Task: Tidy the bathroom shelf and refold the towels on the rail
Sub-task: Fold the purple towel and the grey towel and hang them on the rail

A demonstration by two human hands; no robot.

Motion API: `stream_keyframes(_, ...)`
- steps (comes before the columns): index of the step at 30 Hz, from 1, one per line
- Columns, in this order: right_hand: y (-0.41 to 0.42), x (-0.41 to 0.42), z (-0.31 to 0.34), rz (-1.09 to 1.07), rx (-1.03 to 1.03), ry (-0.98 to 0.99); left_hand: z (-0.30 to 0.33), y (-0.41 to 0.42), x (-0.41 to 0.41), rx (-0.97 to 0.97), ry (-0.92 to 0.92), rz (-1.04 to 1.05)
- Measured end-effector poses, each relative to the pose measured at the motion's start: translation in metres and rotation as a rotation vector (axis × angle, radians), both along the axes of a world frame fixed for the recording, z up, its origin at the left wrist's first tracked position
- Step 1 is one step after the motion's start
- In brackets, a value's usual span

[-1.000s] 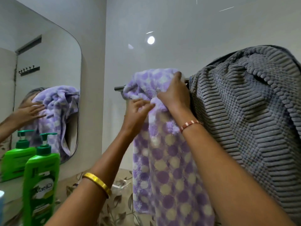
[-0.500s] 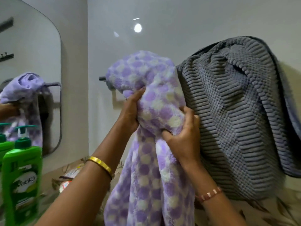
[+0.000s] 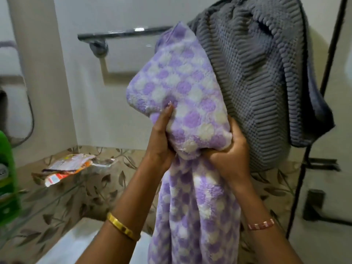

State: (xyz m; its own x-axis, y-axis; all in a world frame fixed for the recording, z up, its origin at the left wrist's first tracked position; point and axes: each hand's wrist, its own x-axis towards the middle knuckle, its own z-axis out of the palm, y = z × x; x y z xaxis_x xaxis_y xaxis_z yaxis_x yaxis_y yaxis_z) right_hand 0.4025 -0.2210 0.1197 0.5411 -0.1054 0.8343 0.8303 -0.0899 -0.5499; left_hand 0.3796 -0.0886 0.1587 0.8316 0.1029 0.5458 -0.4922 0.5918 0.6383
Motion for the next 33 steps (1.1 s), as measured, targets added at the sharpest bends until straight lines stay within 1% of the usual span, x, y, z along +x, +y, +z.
stream_keyframes(4,-0.016,-0.014,-0.029,-0.013,-0.026,0.025,-0.035,-0.008,-0.01,-0.056,0.087,-0.055)
stream_keyframes(10,-0.048,-0.02,-0.082,0.079,-0.066,0.141,-0.083,-0.034,-0.019,-0.127,0.202,-0.038)
stream_keyframes(13,-0.075,-0.018,-0.112,0.182,-0.096,0.231,-0.106,-0.058,-0.025,-0.139,0.261,-0.021)
stream_keyframes(17,-0.115,-0.014,-0.15,0.348,-0.252,0.408,-0.143,-0.091,-0.031,-0.141,0.381,0.043)
stream_keyframes(23,-0.171,-0.012,-0.197,0.512,-0.471,0.662,-0.195,-0.146,-0.047,-0.127,0.56,0.204)
stream_keyframes(25,-0.184,-0.011,-0.205,0.59,-0.512,0.72,-0.209,-0.158,-0.055,-0.104,0.645,0.266)
stream_keyframes(27,-0.193,-0.009,-0.207,0.654,-0.469,0.771,-0.222,-0.169,-0.065,-0.074,0.78,0.34)
stream_keyframes(28,-0.194,-0.01,-0.205,0.662,-0.453,0.78,-0.228,-0.173,-0.07,-0.054,0.815,0.377)
stream_keyframes(30,-0.197,-0.014,-0.2,0.646,-0.441,0.749,-0.238,-0.184,-0.077,0.026,0.816,0.439)
stream_keyframes(33,-0.199,-0.019,-0.192,0.519,-0.494,0.617,-0.247,-0.197,-0.081,0.225,0.812,0.502)
